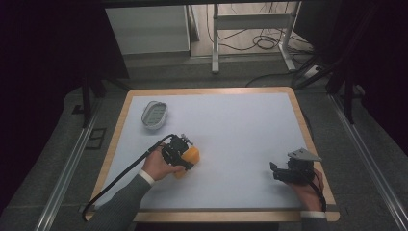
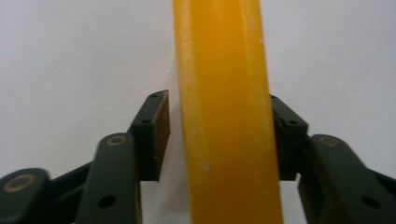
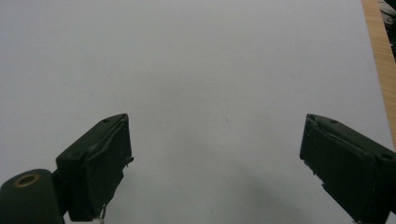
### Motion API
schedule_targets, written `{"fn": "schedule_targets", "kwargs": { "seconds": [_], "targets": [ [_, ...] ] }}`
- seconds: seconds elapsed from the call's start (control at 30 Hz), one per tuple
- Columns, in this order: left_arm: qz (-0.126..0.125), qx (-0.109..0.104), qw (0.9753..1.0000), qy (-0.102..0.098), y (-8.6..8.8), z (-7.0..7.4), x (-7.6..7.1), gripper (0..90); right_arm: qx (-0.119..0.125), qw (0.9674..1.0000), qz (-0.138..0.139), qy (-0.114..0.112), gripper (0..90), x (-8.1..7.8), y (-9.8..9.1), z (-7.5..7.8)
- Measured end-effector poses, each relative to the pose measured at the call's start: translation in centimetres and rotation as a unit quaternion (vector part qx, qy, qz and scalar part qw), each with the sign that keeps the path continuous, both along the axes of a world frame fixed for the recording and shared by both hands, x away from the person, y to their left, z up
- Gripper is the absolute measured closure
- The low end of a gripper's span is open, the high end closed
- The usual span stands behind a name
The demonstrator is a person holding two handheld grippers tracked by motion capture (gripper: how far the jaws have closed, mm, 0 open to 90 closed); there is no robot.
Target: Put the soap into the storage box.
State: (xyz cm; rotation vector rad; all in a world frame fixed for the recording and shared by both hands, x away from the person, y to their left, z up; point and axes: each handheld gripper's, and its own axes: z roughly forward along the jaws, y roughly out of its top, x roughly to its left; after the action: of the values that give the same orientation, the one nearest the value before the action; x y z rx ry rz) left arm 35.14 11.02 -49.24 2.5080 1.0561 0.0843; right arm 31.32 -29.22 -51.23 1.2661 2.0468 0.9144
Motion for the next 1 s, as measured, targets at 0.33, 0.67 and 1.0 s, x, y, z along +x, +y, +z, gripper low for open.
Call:
{"fn": "schedule_targets", "kwargs": {
  "seconds": [0.33, 0.67, 1.0],
  "targets": [
    [-0.001, -0.004, 1.0, -0.007, 0.0, -0.2, -0.1, 59.6, 0.002, 0.9997, -0.018, -0.019, 9.2, -0.2, -0.3, 0.3],
    [-0.004, -0.019, 0.9998, 0.003, 1.4, 0.4, 0.7, 61.0, 0.005, 0.9992, -0.025, -0.03, 9.3, -0.3, -0.4, 0.6],
    [0.008, -0.041, 0.999, -0.014, 3.1, 1.9, 1.3, 61.0, 0.008, 0.9992, -0.025, -0.03, 9.3, -0.3, -0.4, 0.6]
  ]
}}
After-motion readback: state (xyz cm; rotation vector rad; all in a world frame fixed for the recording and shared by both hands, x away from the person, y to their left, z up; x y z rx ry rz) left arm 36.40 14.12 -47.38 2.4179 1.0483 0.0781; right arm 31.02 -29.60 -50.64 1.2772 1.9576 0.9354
